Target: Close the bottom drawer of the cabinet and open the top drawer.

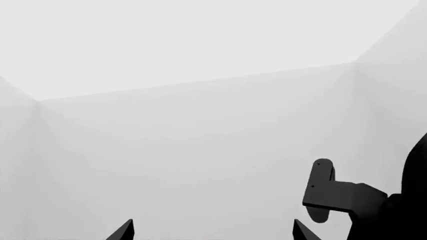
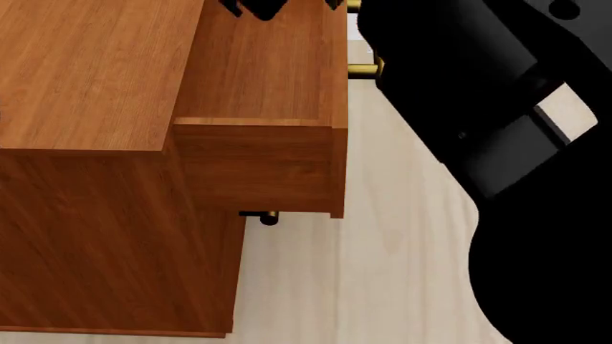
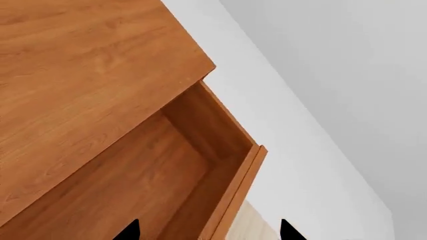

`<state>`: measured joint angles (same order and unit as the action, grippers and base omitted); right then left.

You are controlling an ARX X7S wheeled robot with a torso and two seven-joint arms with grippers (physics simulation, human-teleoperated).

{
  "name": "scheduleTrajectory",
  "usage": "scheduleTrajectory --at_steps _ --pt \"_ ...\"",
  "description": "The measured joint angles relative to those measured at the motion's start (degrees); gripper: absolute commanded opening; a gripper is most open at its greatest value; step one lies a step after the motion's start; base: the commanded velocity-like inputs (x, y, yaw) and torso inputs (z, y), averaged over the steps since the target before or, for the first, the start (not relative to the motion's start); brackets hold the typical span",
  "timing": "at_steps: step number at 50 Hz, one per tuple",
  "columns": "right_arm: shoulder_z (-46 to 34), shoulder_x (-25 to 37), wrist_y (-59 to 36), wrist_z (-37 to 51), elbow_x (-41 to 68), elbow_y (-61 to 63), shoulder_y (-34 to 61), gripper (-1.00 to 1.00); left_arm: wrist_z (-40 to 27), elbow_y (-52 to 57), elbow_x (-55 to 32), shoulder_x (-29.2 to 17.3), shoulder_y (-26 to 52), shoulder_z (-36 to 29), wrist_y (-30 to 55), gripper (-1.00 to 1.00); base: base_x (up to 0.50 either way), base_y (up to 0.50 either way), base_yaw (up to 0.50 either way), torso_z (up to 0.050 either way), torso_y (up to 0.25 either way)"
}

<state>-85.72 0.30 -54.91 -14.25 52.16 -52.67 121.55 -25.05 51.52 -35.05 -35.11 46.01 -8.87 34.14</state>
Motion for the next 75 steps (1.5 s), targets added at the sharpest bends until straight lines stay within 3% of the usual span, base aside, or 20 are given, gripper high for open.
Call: scheduleTrajectory --at_steps 75 --pt "-0.3 -0.3 0.2 -2.8 -8.1 -4.3 -8.7 1.00 -0.6 -1.3 0.2 -1.7 -3.1 0.7 -3.4 1.00 0.00 0.00 0.00 0.000 0.000"
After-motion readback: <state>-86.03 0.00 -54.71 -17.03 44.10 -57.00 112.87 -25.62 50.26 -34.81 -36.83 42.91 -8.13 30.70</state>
